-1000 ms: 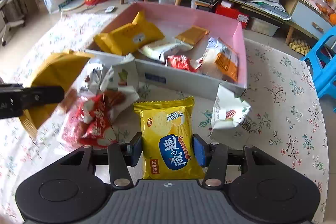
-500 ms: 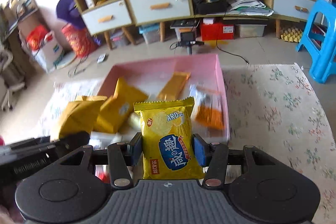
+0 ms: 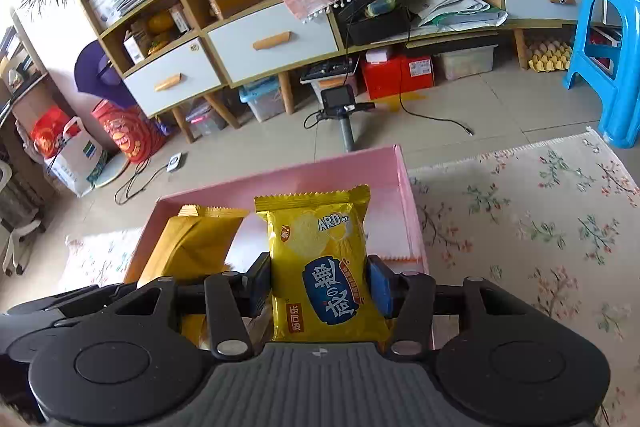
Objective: Organize snacks
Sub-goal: 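Open the left tool inside the pink box while the right tool releases the chip bag there, then move the left tool toward the pink packet while the right tool moves toward the red candy packets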
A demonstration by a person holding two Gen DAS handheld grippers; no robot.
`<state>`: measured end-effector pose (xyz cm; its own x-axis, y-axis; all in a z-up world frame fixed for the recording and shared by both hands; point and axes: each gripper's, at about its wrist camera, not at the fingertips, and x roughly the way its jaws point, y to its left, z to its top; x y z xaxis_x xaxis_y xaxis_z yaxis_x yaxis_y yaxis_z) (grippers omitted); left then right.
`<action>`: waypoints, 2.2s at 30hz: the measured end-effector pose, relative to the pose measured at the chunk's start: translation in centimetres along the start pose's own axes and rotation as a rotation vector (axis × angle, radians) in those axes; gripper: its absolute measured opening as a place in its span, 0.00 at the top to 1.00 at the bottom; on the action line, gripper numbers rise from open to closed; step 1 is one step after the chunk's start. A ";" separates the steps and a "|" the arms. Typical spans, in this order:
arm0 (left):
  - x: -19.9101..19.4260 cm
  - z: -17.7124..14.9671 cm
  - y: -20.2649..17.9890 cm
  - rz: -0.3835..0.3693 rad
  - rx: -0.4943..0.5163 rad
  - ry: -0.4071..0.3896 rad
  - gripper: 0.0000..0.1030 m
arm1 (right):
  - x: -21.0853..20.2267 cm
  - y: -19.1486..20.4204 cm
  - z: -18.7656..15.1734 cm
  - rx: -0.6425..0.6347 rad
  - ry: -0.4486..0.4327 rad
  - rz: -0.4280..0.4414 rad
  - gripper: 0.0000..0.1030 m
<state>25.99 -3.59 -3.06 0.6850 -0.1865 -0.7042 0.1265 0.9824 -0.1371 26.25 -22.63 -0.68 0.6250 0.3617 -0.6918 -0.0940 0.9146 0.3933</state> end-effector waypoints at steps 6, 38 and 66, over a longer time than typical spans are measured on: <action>2.3 0.7 0.2 0.041 0.016 -0.002 0.60 | 0.7 -0.5 0.7 0.004 -0.035 0.012 0.58; -7.7 -2.6 -1.8 -0.031 0.049 -0.020 0.15 | -7.3 1.1 -1.7 -0.046 -0.004 -0.047 0.17; -16.0 -11.7 0.3 0.026 0.105 -0.049 0.03 | -12.9 2.3 -10.1 -0.225 0.024 -0.082 0.10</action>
<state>6.70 -0.37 -0.01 0.7227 -0.1626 -0.6717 0.1807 0.9826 -0.0434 10.16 -23.37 3.04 0.6192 0.2865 -0.7311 -0.2159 0.9573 0.1923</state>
